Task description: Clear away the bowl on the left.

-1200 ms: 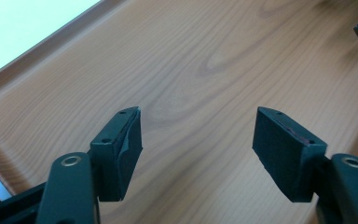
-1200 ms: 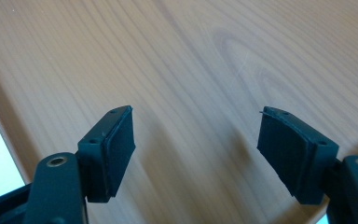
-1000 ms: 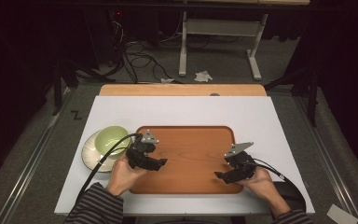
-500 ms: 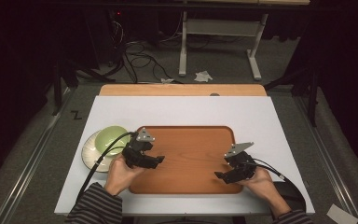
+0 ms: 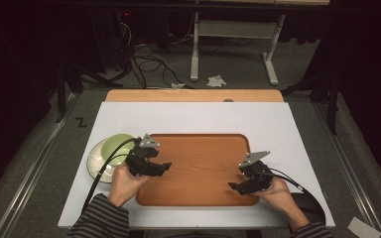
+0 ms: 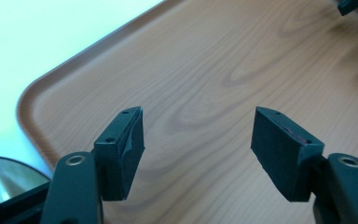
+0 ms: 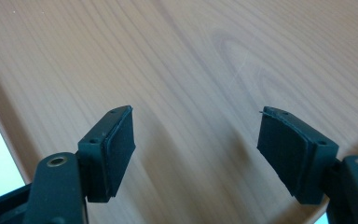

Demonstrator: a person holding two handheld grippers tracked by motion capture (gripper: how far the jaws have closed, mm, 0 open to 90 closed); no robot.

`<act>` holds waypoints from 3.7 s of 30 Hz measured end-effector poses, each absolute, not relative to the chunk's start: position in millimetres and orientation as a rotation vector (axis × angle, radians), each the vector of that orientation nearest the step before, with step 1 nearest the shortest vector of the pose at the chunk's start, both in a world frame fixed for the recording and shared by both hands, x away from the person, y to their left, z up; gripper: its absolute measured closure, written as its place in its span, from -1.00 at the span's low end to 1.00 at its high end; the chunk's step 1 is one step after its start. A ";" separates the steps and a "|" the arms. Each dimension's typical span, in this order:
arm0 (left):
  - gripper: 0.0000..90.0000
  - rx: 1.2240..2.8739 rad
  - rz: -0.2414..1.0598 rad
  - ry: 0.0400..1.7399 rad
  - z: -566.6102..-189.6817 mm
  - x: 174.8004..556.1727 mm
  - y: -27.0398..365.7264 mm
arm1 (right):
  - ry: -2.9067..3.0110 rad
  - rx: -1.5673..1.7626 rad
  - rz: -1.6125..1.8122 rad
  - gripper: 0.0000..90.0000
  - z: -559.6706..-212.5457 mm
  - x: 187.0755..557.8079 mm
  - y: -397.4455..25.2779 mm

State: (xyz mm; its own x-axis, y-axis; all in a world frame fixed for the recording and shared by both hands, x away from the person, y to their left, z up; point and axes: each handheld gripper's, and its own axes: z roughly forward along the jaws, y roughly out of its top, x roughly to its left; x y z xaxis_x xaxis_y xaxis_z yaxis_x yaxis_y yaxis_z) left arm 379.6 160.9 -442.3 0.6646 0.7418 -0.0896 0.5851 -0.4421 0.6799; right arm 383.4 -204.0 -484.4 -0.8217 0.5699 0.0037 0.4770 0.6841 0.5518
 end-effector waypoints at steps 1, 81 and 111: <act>-0.23 2.163 0.292 1.034 -441.2 380.1 164.5 | 2.726 0.861 0.821 -0.36 -484.5 383.3 -203.8; -0.24 1.830 0.359 1.446 -438.4 388.5 284.1 | 2.725 0.850 0.838 -0.36 -483.8 383.2 -204.3; -0.25 1.730 0.347 1.630 -453.4 393.8 328.2 | 2.729 0.857 0.831 -0.36 -484.2 383.4 -204.0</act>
